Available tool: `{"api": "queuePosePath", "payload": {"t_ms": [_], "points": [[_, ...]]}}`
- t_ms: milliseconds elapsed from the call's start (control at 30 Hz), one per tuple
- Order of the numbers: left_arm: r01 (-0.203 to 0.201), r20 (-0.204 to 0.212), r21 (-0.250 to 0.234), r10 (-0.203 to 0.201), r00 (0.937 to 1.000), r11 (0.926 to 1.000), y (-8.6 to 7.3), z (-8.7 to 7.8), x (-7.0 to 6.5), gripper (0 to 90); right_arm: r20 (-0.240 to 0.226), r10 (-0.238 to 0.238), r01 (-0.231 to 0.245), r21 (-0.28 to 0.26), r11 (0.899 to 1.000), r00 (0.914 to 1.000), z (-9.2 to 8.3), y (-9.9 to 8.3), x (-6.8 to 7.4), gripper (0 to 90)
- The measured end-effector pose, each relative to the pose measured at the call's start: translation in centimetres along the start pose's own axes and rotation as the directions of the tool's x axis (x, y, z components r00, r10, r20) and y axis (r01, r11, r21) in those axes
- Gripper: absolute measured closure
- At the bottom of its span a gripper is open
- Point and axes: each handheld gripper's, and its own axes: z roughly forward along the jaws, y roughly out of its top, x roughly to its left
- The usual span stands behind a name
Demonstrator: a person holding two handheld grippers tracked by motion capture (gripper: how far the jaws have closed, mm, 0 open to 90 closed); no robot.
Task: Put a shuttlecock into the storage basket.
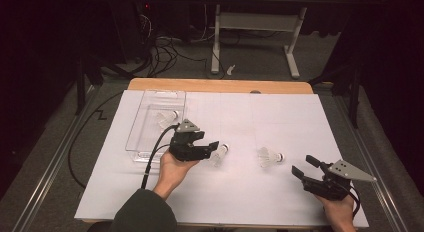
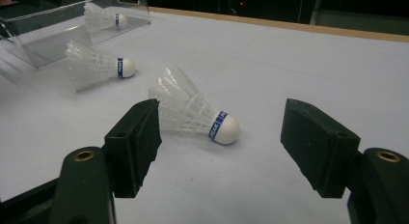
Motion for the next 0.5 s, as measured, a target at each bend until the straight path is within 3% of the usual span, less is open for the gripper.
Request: {"api": "queuePosePath", "payload": {"t_ms": [200,500], "points": [[-0.015,0.000,0.019,0.015,0.9999,0.9997,0.25,-0.08,0.24,37.4,0.000,0.000,0.000,-0.001,1.000,1.0000,0.00,0.00,-0.01,30.8],[-0.042,-0.050,0.060,0.045,0.9977,0.9973,0.56,-0.27,0.18,41.5,0.000,0.000,0.000,0.000,1.000,1.0000,0.01,0.00,0.00,30.8]]}}
